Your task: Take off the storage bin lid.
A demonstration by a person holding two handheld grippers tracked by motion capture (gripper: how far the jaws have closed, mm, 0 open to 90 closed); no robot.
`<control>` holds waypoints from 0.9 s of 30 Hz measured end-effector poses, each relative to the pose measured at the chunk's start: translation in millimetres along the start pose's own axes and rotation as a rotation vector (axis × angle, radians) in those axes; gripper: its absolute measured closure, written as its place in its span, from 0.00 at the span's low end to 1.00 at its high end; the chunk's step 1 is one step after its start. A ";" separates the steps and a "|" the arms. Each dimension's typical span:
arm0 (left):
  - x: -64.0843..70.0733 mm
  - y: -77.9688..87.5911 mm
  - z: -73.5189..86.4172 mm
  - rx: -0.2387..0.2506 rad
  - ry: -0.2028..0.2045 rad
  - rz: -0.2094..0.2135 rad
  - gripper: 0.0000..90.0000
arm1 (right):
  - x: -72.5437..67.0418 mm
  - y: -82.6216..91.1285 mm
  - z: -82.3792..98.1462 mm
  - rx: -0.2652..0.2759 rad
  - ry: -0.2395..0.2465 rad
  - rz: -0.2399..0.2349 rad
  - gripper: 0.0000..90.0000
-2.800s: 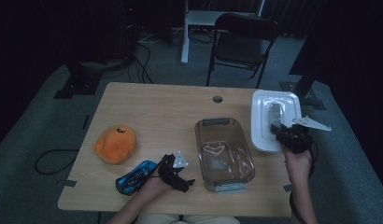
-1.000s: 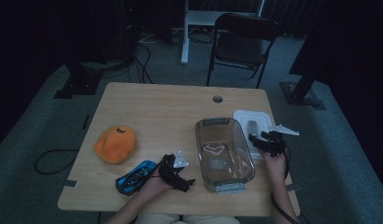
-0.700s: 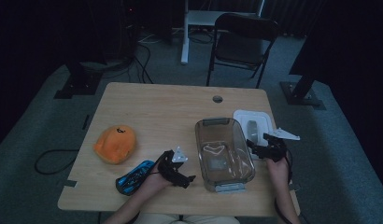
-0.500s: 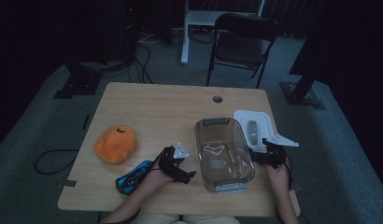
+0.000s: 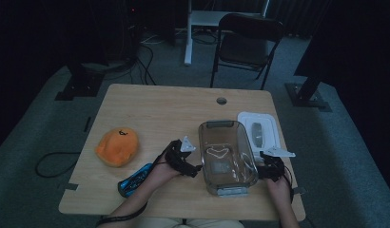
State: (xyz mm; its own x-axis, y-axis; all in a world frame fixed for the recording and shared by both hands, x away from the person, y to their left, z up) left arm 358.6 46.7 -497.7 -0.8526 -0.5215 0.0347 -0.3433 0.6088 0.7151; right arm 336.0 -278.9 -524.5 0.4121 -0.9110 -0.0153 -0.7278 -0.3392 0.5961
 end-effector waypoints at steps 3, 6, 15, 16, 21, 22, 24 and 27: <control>-3.5 1.5 -2.2 -0.004 0.000 -0.007 0.04 | -2.2 1.8 2.3 -0.007 -0.001 0.001 0.17; -7.1 4.6 -2.5 -0.017 -0.008 -0.017 0.04 | -5.7 3.0 3.7 -0.012 -0.002 -0.017 0.17; -24.4 12.5 0.2 -0.032 0.003 -0.039 0.04 | -19.6 1.1 1.7 -0.036 0.027 -0.083 0.17; -26.6 13.2 0.4 -0.033 0.005 -0.041 0.04 | -21.5 0.6 1.3 -0.039 0.030 -0.088 0.17; -37.9 17.4 -0.2 -0.052 0.005 -0.051 0.04 | -31.6 -1.0 1.2 -0.043 0.041 -0.123 0.17; -40.1 18.2 -0.7 -0.052 0.005 -0.056 0.04 | -33.9 -1.1 1.2 -0.045 0.045 -0.127 0.17; -44.2 20.0 -1.8 -0.051 0.003 -0.070 0.04 | -38.8 -1.3 1.2 -0.047 0.051 -0.135 0.17; -49.6 22.3 -2.4 -0.052 0.009 -0.081 0.04 | -46.1 -1.8 1.7 -0.048 0.064 -0.147 0.17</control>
Point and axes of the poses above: each handheld gripper's, and its own axes: y roughly backward along the jaws, z roughly out of its underside, x roughly to its right, the point moved 2 cm from there along -y, roughly forward along the jaws, and after that the axes turned 6 degrees about z, right-handed, at the moved point
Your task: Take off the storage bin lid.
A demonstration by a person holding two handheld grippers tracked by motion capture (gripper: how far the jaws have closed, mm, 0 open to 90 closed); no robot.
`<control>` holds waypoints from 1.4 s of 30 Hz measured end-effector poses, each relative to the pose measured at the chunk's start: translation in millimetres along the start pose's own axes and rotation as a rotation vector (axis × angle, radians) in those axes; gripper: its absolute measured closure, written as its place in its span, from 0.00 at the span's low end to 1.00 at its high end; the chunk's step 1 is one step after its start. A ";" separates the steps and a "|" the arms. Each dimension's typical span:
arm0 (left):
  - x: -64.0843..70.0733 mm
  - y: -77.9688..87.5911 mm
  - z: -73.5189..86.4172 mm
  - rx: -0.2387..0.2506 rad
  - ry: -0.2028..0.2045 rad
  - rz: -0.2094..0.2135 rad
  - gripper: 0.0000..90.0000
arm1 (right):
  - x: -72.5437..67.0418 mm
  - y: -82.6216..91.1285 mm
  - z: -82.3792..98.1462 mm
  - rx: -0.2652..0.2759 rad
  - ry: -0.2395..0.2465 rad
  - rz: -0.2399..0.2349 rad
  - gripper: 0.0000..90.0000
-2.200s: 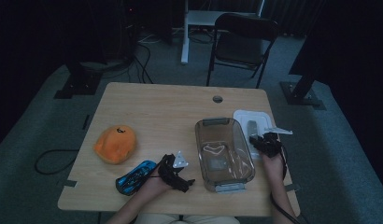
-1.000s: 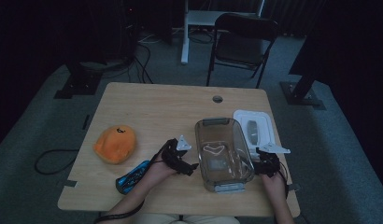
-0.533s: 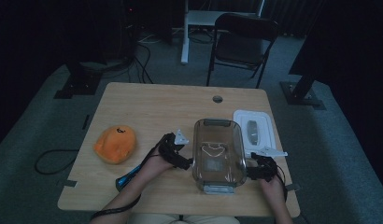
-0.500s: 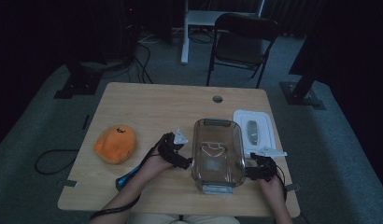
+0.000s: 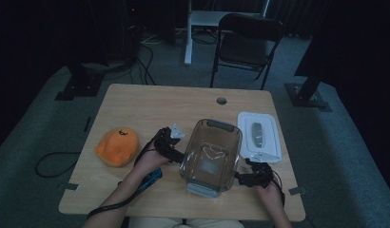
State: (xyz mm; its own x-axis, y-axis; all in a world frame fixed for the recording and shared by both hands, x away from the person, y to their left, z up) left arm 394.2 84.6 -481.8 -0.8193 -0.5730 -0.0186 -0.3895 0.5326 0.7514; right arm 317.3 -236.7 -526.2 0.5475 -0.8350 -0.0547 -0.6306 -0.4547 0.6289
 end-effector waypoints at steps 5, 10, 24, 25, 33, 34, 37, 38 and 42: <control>-7.7 0.1 2.5 -0.007 0.012 0.020 0.04 | -7.3 -2.6 -0.4 -0.006 0.010 -0.015 0.17; -14.7 1.4 3.9 0.002 0.012 0.002 0.04 | -13.9 -5.4 -0.6 -0.017 0.021 -0.039 0.15; -27.1 34.7 18.0 0.046 0.049 -0.025 0.04 | -16.1 -2.7 5.2 -0.032 0.036 -0.037 0.15; -27.7 38.0 19.1 0.037 0.055 -0.036 0.04 | -15.6 -1.7 5.9 -0.033 0.033 -0.035 0.15; -33.3 76.1 26.9 0.055 0.087 -0.086 0.04 | -9.8 5.7 15.6 -0.037 0.057 -0.019 0.15; -34.9 81.4 28.4 0.049 0.092 -0.096 0.04 | -9.2 6.3 17.3 -0.040 0.061 -0.013 0.15; -40.3 96.9 34.4 0.060 0.105 -0.128 0.04 | -6.7 8.7 21.9 -0.050 0.065 0.002 0.15; -42.5 101.8 36.8 0.059 0.111 -0.137 0.04 | -5.7 9.6 23.1 -0.053 0.065 0.006 0.15; -51.7 116.9 46.9 0.044 0.164 -0.184 0.04 | -2.0 12.6 27.5 -0.063 0.059 0.033 0.15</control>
Point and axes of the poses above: each handheld gripper's, and its own axes: y roughly backward along the jaws, z roughly out of its underside, x roughly to its right, the point moved 2 cm from there along -y, roughly forward along the jaws, and after that the axes turned 6 degrees about z, right-handed, at the moved point
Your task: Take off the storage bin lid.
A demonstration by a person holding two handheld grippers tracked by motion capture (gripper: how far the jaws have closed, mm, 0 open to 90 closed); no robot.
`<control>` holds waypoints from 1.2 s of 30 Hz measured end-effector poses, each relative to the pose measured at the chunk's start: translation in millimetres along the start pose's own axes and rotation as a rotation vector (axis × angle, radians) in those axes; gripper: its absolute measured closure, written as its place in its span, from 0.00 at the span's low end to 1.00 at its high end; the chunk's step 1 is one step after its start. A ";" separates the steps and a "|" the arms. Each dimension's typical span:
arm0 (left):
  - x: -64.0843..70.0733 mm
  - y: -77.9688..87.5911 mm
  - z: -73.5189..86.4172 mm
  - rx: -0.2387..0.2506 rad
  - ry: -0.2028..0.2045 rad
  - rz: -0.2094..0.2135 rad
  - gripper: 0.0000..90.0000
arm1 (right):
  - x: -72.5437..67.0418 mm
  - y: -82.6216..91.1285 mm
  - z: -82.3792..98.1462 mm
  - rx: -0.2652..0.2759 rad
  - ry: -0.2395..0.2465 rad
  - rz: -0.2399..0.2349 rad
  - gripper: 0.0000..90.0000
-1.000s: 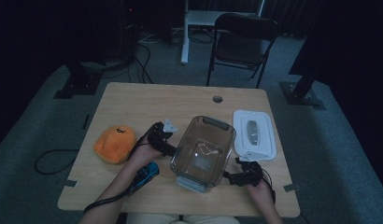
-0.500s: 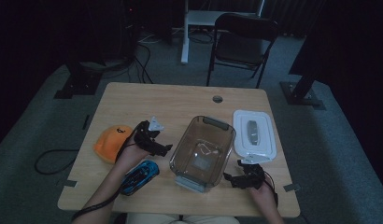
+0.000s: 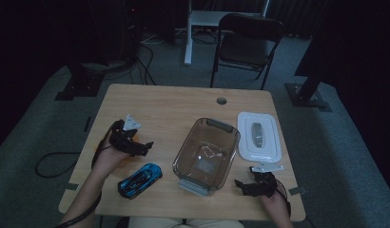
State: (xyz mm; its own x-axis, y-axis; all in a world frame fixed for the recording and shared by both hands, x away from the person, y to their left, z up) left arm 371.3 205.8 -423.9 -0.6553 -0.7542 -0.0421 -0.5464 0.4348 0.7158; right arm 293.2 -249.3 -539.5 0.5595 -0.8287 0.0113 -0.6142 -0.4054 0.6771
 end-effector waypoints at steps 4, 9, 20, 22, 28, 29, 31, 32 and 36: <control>-11.3 12.7 7.3 -0.021 0.015 -0.069 0.04 | 1.4 1.2 2.2 -0.002 -0.005 0.022 0.15; -30.3 22.5 24.9 -0.026 0.081 -0.110 0.04 | 0.0 1.0 2.7 -0.010 0.018 0.041 0.15; -55.7 14.4 57.9 -0.075 0.148 -0.126 0.04 | -0.7 0.4 2.6 -0.017 0.018 0.066 0.14; -58.4 11.1 61.4 -0.083 0.141 -0.124 0.04 | -0.8 0.4 2.6 -0.017 0.017 0.066 0.14; -63.3 3.0 71.6 -0.112 0.158 -0.095 0.04 | -0.5 0.4 2.7 -0.016 0.014 0.069 0.14; -63.7 3.2 72.8 -0.109 0.156 -0.093 0.05 | -0.5 0.4 2.7 -0.016 0.014 0.070 0.14; -63.9 4.6 75.7 -0.095 0.143 -0.085 0.14 | -0.5 0.4 2.7 -0.016 0.013 0.070 0.15; -64.5 4.9 77.3 -0.096 0.149 -0.083 0.18 | -0.5 0.4 2.7 -0.016 0.013 0.070 0.14; -68.2 3.8 84.1 -0.118 0.173 -0.062 0.30 | -0.6 0.4 2.7 -0.016 0.013 0.070 0.15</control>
Point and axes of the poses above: each handheld gripper's, and its own axes: y roughly backward along the jaws, z roughly out of its underside, x roughly to its right, the point moved 2 cm from there along -y, roughly forward along the jaws, and after that the axes turned 6 degrees about z, right-handed, at the moved point
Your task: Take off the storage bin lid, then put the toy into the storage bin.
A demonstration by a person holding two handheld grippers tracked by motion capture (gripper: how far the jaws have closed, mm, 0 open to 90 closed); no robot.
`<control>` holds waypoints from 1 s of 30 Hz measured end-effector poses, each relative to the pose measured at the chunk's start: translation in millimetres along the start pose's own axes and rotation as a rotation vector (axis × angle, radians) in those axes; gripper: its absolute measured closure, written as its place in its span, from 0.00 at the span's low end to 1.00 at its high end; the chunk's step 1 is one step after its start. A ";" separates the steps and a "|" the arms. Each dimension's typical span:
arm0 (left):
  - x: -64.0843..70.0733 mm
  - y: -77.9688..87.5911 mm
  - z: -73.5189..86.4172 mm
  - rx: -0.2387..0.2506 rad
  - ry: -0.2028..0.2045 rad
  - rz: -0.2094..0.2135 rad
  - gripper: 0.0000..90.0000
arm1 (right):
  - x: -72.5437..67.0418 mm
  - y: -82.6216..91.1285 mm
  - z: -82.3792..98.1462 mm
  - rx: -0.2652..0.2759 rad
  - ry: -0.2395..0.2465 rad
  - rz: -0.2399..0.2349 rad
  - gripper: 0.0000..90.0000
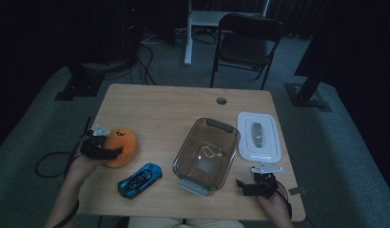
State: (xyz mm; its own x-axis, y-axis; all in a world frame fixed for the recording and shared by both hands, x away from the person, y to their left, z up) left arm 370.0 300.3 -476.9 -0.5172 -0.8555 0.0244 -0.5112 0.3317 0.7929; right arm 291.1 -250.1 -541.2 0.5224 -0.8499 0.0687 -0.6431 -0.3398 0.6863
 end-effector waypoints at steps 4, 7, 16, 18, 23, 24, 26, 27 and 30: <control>2.1 -5.8 2.3 -0.021 -0.023 0.001 0.38 | 0.0 0.0 0.0 -0.001 0.000 0.000 0.15; 6.9 -7.8 1.6 -0.034 -0.048 -0.018 0.41 | 0.0 0.0 0.0 0.000 0.000 0.000 0.15; 12.2 -4.2 3.7 -0.004 -0.038 -0.026 0.68 | 0.2 -0.1 0.0 0.000 -0.002 0.003 0.15; 14.0 -1.6 2.5 -0.006 -0.060 -0.029 0.73 | 0.2 -0.1 0.0 0.000 -0.003 0.003 0.15; 14.9 6.9 -3.5 0.021 -0.067 -0.019 0.76 | 0.3 -0.1 0.0 0.000 -0.003 0.003 0.14; 14.7 8.6 -5.1 0.026 -0.057 -0.018 0.76 | 0.3 -0.1 0.0 0.000 -0.004 0.004 0.14; 15.5 10.3 -7.6 0.036 -0.062 -0.009 0.77 | 0.4 -0.1 0.0 0.000 -0.005 0.005 0.14; 16.1 11.2 -8.9 0.035 -0.060 -0.001 0.77 | 0.4 -0.1 0.0 0.000 -0.005 0.005 0.14; 17.4 16.2 -14.6 0.063 -0.049 0.032 0.77 | 0.4 -0.1 0.0 0.000 -0.005 0.005 0.14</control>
State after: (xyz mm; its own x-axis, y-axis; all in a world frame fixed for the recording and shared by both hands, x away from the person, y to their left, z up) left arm 362.7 285.0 -454.7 -0.5665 -0.8239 0.0180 -0.5350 0.3843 0.7524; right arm 291.4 -250.4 -541.2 0.5162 -0.8537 0.0683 -0.6458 -0.3356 0.6858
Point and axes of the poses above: each handheld gripper's, and its own axes: y roughly backward along the jaws, z roughly out of its underside, x roughly to its right, the point moved 2 cm from there along -y, roughly forward along the jaws, and after that the axes turned 6 degrees about z, right-handed, at the moved point
